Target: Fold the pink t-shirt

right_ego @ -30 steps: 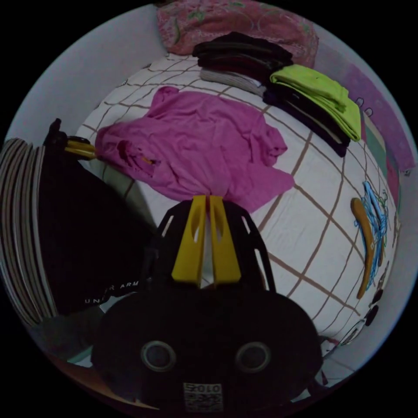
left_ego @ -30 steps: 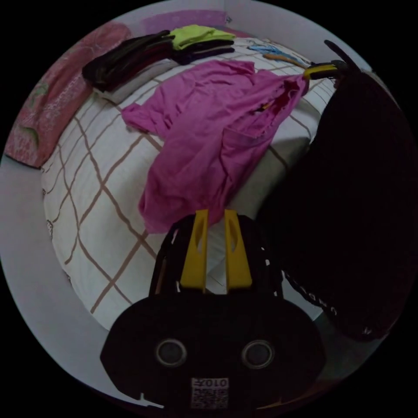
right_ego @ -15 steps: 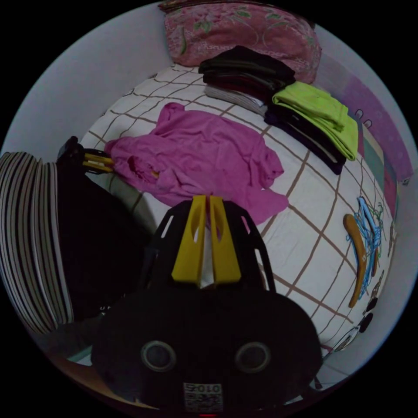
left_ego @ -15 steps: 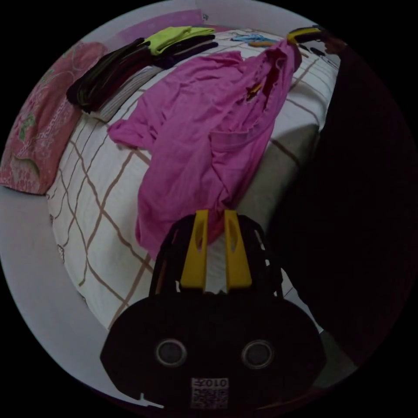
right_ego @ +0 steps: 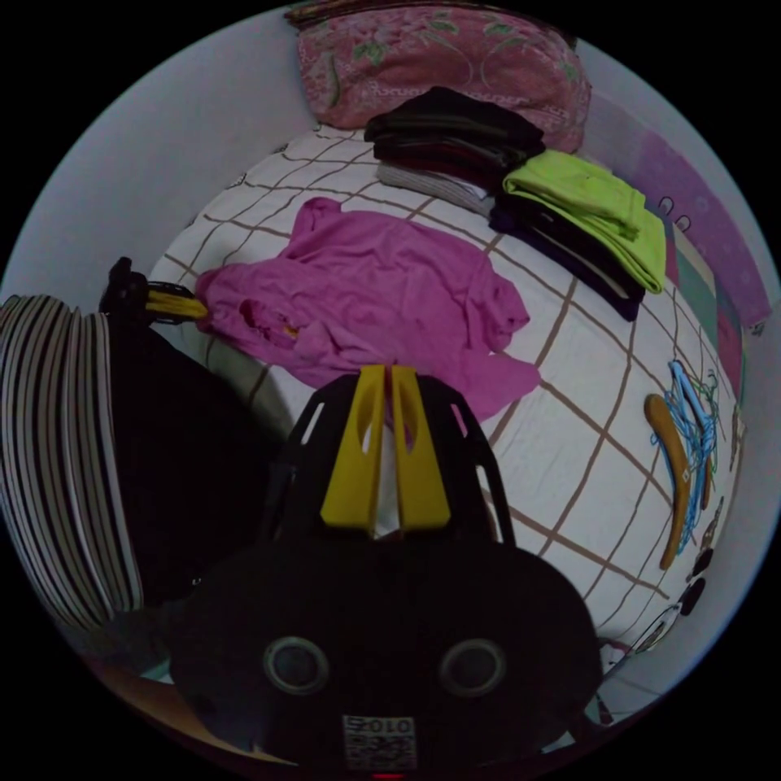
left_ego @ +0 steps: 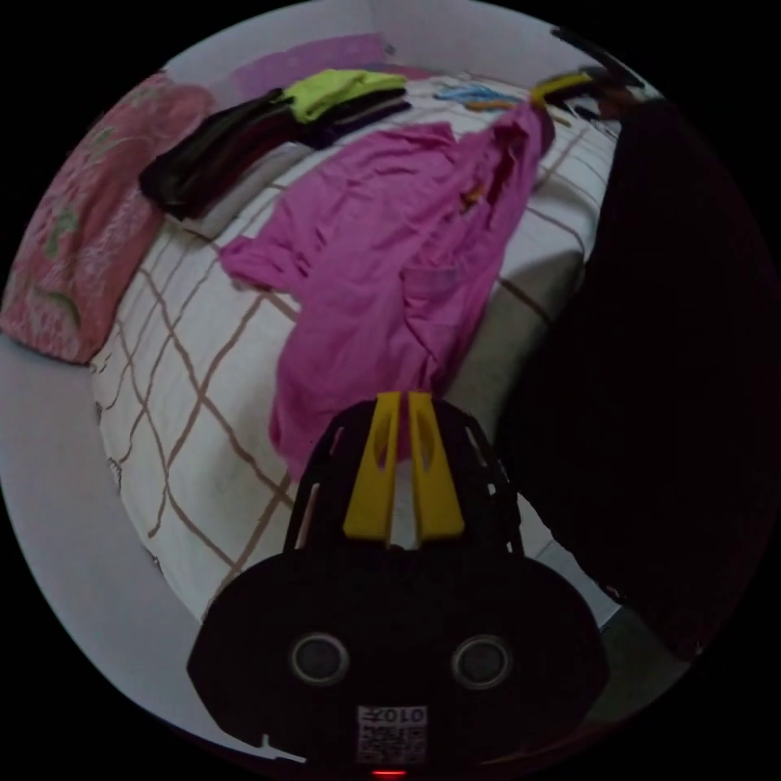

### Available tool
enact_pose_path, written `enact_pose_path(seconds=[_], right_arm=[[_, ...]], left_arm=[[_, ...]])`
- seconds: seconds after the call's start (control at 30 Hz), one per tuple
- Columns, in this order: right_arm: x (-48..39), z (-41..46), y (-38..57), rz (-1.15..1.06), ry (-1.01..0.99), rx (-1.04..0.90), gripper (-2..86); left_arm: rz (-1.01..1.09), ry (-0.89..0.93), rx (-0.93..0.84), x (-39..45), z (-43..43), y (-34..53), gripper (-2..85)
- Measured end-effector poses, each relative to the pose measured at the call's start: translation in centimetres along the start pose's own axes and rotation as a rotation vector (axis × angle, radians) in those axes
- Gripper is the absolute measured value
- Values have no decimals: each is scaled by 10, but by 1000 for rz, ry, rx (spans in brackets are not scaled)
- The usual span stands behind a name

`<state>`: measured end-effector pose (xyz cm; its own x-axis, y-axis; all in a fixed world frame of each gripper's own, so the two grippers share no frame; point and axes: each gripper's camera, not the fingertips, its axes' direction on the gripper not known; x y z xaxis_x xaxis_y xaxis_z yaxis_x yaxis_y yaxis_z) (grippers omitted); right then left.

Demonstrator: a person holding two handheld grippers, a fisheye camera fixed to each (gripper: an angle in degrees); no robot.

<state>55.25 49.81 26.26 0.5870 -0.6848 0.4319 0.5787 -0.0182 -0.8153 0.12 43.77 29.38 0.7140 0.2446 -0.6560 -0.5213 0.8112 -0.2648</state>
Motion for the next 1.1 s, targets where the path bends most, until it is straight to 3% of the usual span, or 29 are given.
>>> enact_pose_path(seconds=[0.4, 0.83, 1.1], right_arm=[[0, -20, 95, 18, -3, -11, 38], [-12, -50, 222, 36, 11, -18, 37], [-22, -77, 319, 76, 80, -13, 38]], left_arm=[[35, -67, 2, 26, -26, 7, 59], [23, -13, -61, 49, -53, 37, 2], [-151, 53, 178, 21, -173, 84, -3]])
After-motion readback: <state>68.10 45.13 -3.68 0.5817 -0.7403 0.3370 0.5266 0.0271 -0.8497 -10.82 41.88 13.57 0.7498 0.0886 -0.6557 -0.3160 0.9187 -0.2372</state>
